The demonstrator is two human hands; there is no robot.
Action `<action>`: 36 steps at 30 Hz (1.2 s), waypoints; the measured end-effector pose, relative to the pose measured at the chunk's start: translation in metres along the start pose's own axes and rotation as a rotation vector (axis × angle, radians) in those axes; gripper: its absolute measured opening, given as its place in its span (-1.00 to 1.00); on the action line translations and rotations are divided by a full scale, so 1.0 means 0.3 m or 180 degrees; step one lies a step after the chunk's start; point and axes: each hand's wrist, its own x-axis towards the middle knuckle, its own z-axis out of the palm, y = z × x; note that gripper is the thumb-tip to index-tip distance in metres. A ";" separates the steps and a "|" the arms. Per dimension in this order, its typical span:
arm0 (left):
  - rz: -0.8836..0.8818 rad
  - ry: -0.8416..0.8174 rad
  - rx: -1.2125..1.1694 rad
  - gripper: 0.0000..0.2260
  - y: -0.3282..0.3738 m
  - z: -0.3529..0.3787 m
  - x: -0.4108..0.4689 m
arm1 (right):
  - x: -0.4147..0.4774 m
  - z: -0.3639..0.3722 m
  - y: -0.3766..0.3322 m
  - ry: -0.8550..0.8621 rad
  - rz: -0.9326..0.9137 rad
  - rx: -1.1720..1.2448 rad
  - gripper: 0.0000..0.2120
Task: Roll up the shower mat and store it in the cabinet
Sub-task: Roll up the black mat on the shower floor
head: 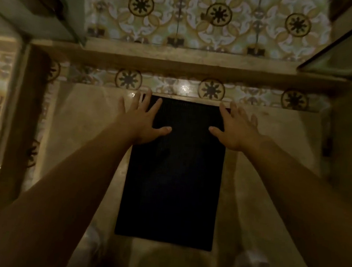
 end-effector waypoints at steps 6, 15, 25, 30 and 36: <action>0.0253 0.0159 0.0143 -0.27 -0.042 0.113 0.285 | 0.241 0.150 0.026 0.0738 -0.0343 -0.0004 -0.46; 0.0542 0.1383 0.0413 -0.66 -0.071 0.101 0.310 | 0.277 0.103 0.058 0.1451 -0.0625 -0.0486 -0.66; 0.0331 0.1514 0.0429 -0.83 -0.072 0.029 0.329 | 0.320 0.021 0.023 0.1461 -0.0543 -0.0300 -0.78; 0.0357 0.1528 0.0490 -0.84 -0.073 0.042 0.322 | 0.320 0.029 0.023 0.1398 -0.0778 -0.0437 -0.78; 0.0810 0.1327 0.0334 -0.80 -0.118 0.044 0.321 | 0.267 0.070 0.083 0.1615 -0.1582 -0.0179 -0.90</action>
